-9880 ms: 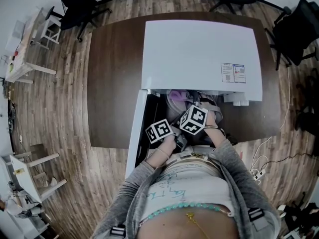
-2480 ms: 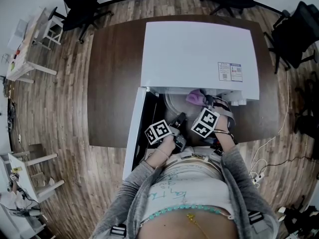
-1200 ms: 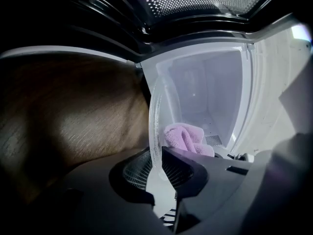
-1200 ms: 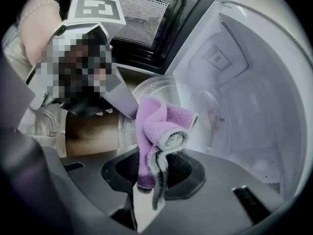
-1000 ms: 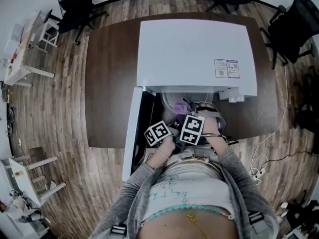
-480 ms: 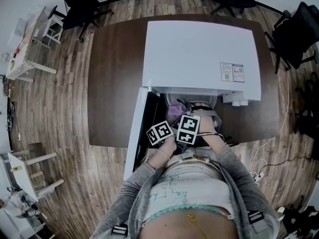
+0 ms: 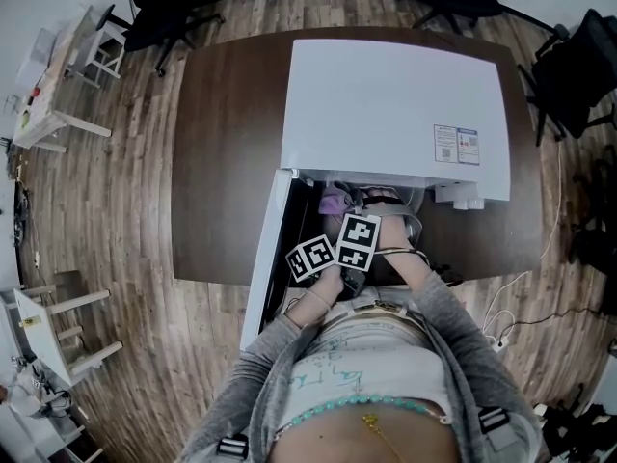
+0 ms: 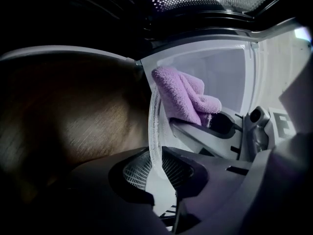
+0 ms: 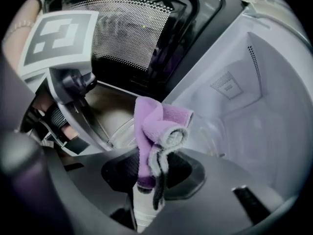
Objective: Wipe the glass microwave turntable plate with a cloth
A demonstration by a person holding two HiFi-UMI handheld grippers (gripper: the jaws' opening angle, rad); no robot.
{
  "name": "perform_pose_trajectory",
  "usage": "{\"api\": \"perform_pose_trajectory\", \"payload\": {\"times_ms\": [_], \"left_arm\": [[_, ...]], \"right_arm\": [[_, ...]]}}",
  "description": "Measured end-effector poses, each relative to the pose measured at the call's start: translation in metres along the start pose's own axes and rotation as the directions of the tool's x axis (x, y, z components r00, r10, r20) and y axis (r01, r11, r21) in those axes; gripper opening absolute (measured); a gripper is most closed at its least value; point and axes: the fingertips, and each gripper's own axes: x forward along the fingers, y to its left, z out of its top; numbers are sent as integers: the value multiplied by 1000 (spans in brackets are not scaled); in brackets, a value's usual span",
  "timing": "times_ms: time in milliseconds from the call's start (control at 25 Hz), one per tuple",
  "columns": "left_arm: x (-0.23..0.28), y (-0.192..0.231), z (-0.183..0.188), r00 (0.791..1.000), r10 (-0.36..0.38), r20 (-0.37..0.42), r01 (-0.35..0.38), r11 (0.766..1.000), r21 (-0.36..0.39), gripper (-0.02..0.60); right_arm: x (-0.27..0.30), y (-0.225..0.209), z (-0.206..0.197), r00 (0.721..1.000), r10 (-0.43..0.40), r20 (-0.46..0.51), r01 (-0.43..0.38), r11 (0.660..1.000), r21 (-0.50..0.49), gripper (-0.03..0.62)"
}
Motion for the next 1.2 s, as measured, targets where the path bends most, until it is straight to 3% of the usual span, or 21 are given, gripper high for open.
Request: {"api": "perform_pose_trajectory", "payload": {"times_ms": [960, 1200], "left_arm": [[-1, -3, 1, 1000, -16, -1, 16, 1000, 0, 67], [-1, -4, 1, 1000, -19, -2, 19, 1000, 5, 67]], "right_arm": [[18, -68, 0, 972, -234, 29, 232, 972, 43, 117], [20, -77, -11, 970, -243, 27, 239, 966, 96, 117]]}}
